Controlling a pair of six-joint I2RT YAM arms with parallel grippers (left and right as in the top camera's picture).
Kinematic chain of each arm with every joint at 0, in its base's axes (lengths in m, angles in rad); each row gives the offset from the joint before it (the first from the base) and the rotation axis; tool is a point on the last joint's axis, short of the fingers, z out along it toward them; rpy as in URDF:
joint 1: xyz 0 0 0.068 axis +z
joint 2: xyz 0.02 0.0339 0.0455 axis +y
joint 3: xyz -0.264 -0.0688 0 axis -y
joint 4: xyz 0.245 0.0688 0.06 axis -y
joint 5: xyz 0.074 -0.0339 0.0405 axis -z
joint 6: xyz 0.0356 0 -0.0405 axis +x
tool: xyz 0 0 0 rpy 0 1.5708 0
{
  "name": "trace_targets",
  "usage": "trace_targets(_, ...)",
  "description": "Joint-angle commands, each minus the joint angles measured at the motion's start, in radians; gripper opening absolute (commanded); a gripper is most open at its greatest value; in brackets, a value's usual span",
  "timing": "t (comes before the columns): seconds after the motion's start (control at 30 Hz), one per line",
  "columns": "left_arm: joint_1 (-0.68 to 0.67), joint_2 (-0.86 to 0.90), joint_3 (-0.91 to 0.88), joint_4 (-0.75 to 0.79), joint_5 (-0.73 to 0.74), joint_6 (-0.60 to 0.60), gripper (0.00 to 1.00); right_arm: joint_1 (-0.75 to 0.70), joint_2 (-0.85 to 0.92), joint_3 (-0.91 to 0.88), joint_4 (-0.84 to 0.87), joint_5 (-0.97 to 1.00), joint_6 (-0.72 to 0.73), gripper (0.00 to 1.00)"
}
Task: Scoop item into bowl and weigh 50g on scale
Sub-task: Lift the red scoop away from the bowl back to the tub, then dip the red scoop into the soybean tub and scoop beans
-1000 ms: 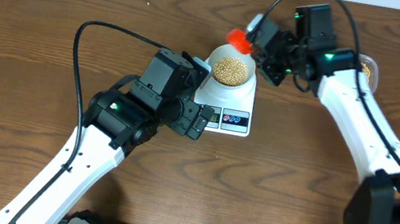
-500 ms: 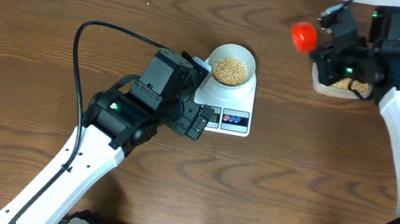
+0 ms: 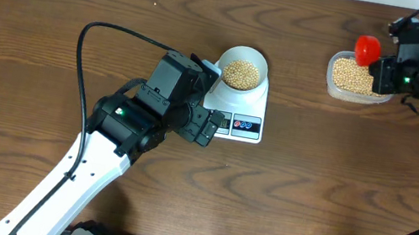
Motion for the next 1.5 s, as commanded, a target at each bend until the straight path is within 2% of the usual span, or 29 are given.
trace_targets(0.0, 0.003, 0.008, -0.003, -0.005, 0.006, 0.014, 0.98, -0.012, 0.03, -0.002, 0.002, 0.025, 0.029, 0.01)
trace_targets(0.5, 0.003, 0.008, -0.003, -0.006, 0.006, 0.014, 0.98, -0.012, 0.156, -0.002, 0.015, 0.027, 0.055, 0.01)
trace_targets(1.47, 0.003, 0.008, -0.003, -0.006, 0.006, 0.014, 0.98, 0.016, 0.252, -0.002, 0.043, -0.018, 0.077, 0.01)
